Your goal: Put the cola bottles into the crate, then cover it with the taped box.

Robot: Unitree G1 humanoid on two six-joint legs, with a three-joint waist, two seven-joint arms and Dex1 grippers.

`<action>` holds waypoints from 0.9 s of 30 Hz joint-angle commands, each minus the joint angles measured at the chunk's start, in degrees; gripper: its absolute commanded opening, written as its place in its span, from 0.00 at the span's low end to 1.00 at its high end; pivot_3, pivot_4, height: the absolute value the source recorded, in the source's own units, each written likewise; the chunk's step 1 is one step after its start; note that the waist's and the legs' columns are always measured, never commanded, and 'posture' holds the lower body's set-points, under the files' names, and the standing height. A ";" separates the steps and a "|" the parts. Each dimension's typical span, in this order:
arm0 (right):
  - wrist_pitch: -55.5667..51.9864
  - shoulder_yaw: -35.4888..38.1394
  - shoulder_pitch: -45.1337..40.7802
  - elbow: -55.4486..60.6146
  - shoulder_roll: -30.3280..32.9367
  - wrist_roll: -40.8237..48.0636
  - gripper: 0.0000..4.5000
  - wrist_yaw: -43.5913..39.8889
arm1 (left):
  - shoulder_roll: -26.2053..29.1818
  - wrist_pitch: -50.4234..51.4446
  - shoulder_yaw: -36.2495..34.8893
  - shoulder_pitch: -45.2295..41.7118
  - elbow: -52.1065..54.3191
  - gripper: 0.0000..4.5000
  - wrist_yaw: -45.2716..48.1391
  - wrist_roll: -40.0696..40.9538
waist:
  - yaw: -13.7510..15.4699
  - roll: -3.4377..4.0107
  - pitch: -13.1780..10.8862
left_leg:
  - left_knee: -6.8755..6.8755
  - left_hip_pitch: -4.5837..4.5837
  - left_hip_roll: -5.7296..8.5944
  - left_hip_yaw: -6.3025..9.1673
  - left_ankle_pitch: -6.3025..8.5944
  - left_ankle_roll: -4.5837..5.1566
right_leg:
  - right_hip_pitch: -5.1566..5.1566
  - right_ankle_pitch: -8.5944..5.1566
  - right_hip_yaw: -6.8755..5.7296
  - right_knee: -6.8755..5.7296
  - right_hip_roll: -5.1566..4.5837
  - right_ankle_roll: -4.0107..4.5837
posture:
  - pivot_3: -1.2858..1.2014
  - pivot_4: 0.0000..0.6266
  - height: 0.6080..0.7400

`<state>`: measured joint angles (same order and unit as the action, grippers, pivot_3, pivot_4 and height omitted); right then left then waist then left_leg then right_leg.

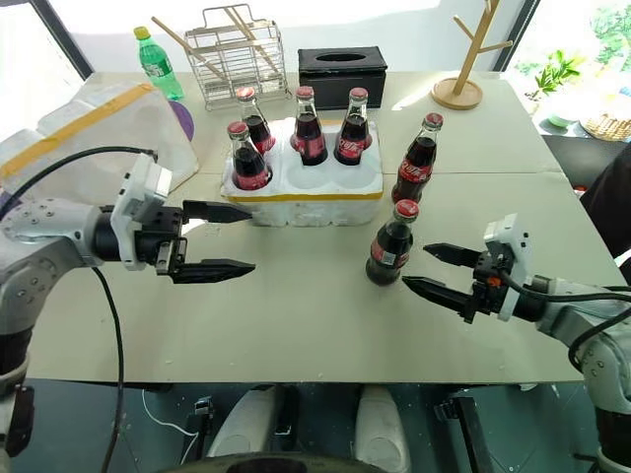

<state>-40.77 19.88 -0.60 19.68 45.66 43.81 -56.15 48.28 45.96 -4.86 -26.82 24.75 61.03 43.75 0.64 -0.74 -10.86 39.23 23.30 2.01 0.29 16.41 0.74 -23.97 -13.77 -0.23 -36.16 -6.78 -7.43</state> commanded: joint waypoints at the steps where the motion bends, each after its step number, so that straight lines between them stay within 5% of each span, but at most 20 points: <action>1: 0.76 -1.67 -1.71 0.53 -1.16 0.43 1.00 0.60 | -0.38 -0.65 -0.01 -0.88 0.78 0.99 -0.76 0.38 | -0.02 0.00 0.00 | 0.00 0.00 -0.01 0.01 0.00 0.00 | 0.00 0.00 0.00 0.00 0.01 0.00 | 0.52 0.24 1.00; 18: 6.06 -13.28 -15.25 -12.45 -8.91 -8.72 1.00 4.94 | -1.37 -0.19 0.65 -2.89 -0.29 0.99 -2.23 1.41 | 0.09 -0.01 0.01 | -0.01 0.02 0.03 0.03 -0.01 -0.02 | -0.03 0.00 -0.01 -0.02 0.02 0.00 | 0.52 0.24 1.00; 23: 3.11 -8.94 -15.50 -8.17 -8.88 -1.90 0.63 3.26 | -1.11 -0.20 -0.46 -2.08 -0.14 1.00 -3.38 1.61 | -0.10 0.00 0.00 | -0.02 0.04 0.02 0.02 -0.01 -0.01 | -0.06 0.00 -0.01 -0.01 0.02 0.00 | 0.52 0.24 1.00; 27: -2.27 -4.38 -18.16 -5.09 -6.47 5.89 0.63 2.60 | -0.95 0.17 -2.58 -0.65 0.11 1.00 -5.14 2.38 | -0.23 0.03 -0.02 | -0.03 0.08 0.00 0.02 -0.01 -0.01 | -0.13 0.00 -0.01 -0.01 0.02 0.00 | 0.52 0.24 1.00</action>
<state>-42.10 11.04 -15.54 10.25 37.55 44.43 -52.52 46.93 46.17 -4.68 -27.56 23.67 56.74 45.14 0.41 -0.70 -10.88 39.20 23.38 2.00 0.31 16.40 0.73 -24.10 -13.77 -0.23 -36.18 -6.76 -7.43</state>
